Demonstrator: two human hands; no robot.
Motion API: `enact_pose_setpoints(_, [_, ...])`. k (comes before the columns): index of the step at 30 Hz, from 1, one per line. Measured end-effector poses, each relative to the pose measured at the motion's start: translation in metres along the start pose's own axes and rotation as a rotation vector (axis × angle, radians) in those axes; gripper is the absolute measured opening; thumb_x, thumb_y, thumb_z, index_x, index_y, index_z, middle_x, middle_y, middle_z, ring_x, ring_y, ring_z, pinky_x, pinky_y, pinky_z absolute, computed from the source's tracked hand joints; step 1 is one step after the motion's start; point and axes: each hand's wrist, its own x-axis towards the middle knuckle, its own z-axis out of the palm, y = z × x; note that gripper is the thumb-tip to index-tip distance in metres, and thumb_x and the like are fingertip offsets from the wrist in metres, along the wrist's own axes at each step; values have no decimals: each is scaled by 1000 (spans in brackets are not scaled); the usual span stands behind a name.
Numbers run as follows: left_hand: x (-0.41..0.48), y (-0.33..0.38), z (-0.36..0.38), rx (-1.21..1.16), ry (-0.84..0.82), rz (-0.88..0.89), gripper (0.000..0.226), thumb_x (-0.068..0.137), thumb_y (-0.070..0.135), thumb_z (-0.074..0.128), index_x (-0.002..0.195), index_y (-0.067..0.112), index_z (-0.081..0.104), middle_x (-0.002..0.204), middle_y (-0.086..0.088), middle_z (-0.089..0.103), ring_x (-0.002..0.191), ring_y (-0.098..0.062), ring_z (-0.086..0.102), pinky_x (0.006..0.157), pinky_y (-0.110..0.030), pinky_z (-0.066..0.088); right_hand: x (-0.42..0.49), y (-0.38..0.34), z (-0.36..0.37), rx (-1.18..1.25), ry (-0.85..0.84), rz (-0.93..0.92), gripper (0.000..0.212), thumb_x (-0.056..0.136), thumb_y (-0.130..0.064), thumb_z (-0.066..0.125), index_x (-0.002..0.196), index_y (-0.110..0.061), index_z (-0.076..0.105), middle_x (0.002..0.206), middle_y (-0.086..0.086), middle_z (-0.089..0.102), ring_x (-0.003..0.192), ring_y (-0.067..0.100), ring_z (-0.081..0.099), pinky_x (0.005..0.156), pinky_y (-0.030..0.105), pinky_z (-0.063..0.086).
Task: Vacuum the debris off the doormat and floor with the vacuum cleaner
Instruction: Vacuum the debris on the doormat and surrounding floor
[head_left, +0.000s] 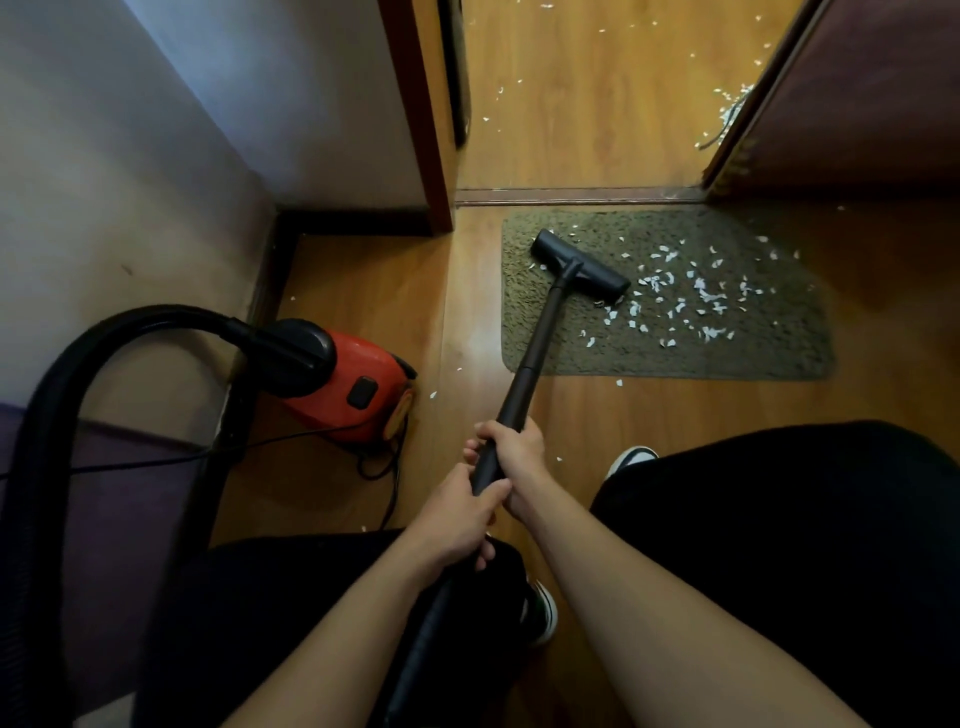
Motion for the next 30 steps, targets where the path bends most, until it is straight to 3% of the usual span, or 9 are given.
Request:
enact_pose_setpoints(9, [-44,-28,-7,-47,-28,-22,27,101,36,50,122,20,46,87,-9,60,46,-11,55,43,-27,47,-35,35,2,-40,-12,66,38,91,4,59,127,-5,48,65,13,57,41,17,56,42,26,49])
enact_pose_setpoints(15, [-58,-37,-9,-48,-37,-8,27,102,36,47,125,30,34,89,-9,60,48,-10,55,45,-25,49,-45,48,4,-44,-16,58,54,90,2,62,139,-8,44,74,14,59,44,16,60,44,27,50])
enact_pose_setpoints(19, [-52,-34,-7,-57,-37,-1,31,102,36,47,129,25,37,87,-8,59,48,-11,55,45,-27,48,-39,43,3,-64,-13,45,49,91,2,60,137,-8,46,67,11,59,44,17,59,44,27,50])
enact_pose_setpoints(30, [-8,4,1,-119,-6,-15,14,102,38,45,112,29,44,83,-9,58,47,-12,55,44,-27,47,4,0,1,-132,-52,3,31,91,4,59,118,-7,50,74,11,58,47,18,59,47,29,52])
